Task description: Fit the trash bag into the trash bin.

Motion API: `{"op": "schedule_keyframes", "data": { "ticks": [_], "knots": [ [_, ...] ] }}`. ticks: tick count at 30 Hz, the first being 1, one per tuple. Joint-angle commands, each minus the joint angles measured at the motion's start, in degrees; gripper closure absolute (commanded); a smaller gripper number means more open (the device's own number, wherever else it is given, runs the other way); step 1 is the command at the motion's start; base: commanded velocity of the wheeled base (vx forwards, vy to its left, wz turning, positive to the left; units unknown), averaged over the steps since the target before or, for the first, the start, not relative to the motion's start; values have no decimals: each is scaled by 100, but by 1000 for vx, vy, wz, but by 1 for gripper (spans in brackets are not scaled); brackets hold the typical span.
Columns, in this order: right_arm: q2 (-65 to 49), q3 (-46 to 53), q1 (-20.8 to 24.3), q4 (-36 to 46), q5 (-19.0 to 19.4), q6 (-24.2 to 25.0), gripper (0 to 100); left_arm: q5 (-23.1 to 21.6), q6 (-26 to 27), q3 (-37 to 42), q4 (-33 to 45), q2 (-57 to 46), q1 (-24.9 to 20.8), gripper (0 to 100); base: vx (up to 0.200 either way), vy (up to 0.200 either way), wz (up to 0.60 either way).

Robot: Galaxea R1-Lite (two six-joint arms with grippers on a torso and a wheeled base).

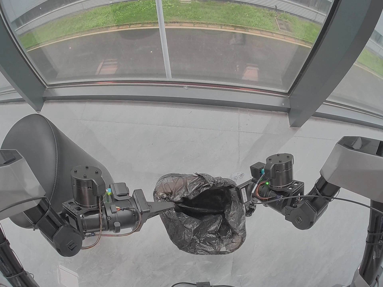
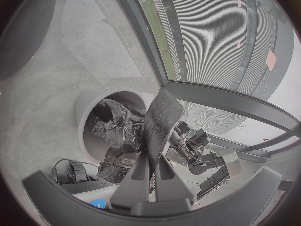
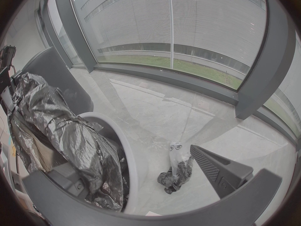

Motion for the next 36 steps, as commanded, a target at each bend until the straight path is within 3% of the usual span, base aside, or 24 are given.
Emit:
{"op": "schedule_keyframes", "data": {
  "ticks": [1,9,15,36],
  "knots": [
    [-115,144,-95,-18,-2,3,0,4,7,-45,-32,186,-1,100,0,0,0],
    [-194,267,-403,-18,-2,-6,0,4,218,-63,-507,529,25,100,0,0,0],
    [-194,284,-429,-18,-2,3,0,65,825,-124,-481,678,60,100,0,0,0],
    [-361,733,-526,-18,60,12,0,83,851,-450,-437,1003,210,100,0,0,0]
  ]
}}
